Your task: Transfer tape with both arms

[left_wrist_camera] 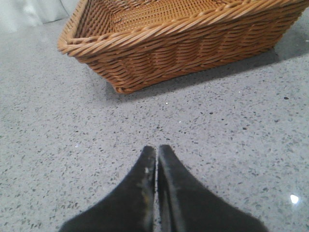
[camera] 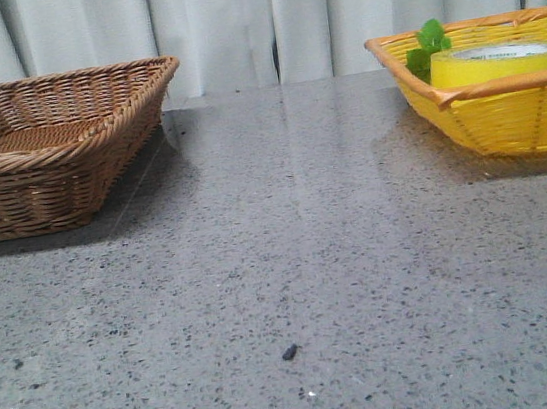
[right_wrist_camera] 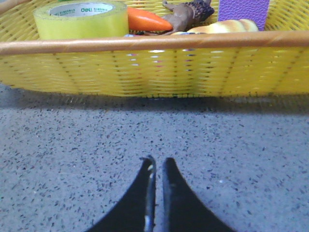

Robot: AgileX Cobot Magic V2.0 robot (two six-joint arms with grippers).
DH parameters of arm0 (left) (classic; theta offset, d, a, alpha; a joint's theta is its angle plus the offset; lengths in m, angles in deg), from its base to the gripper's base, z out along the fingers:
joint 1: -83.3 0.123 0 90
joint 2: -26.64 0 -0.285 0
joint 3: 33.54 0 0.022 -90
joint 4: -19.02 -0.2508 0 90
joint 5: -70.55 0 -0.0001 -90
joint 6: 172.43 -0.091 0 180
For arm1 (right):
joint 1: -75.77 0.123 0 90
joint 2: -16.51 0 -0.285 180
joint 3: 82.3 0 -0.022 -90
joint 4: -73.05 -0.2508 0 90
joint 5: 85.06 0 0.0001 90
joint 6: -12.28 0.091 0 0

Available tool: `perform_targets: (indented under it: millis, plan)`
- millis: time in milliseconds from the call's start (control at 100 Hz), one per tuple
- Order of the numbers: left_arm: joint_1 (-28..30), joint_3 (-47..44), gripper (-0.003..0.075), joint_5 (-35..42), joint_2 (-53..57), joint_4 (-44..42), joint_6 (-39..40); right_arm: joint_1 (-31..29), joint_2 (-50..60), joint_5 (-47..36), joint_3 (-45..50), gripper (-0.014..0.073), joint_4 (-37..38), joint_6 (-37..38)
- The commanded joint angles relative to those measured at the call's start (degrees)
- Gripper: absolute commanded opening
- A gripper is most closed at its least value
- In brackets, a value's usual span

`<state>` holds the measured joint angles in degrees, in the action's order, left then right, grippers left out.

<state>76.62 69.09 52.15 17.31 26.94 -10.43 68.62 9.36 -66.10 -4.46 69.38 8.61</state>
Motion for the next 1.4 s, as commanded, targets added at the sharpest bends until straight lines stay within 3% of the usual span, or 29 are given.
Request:
perform_targets:
  millis: [0, 1050, 1390]
  plan:
    - [-0.01, -0.56, -0.0021, 4.11, -0.50, 0.25, 0.09, -0.45, 1.13, -0.92, 1.11, -0.0047, 0.15, -0.17]
    - [-0.01, -0.56, -0.0021, 4.01, -0.50, 0.25, 0.09, -0.45, 1.13, -0.84, 1.11, -0.0047, 0.15, -0.17]
    - [-0.01, -0.56, -0.0021, 4.12, -0.50, 0.25, 0.09, -0.45, 1.13, -9.64, 1.11, -0.0047, 0.15, -0.17]
